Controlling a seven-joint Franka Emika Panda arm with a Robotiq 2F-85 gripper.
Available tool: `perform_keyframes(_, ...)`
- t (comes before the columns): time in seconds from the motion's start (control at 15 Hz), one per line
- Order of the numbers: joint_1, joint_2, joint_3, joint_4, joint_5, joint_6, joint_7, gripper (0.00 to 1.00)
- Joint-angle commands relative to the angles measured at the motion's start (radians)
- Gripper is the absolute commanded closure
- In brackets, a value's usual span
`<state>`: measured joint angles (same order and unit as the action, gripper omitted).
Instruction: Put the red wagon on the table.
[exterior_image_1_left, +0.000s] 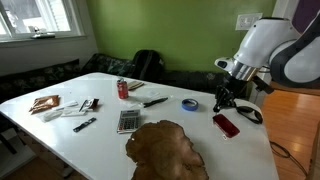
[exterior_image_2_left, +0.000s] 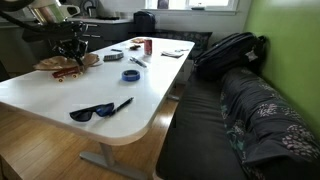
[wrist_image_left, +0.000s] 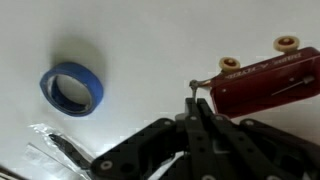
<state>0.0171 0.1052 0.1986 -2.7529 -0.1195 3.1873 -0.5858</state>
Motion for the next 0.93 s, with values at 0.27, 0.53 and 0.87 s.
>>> perform_keyframes(0.27,-0.045,0.168,0.205,0.0,0.011,0.153,0.09,0.99)
perform_keyframes(0.53,0.027,0.156,0.097,0.007,-0.1,0.147,0.178,0.68)
perform_keyframes(0.87,0.014,0.023,0.029,0.023,-0.045,0.23,0.117,0.32)
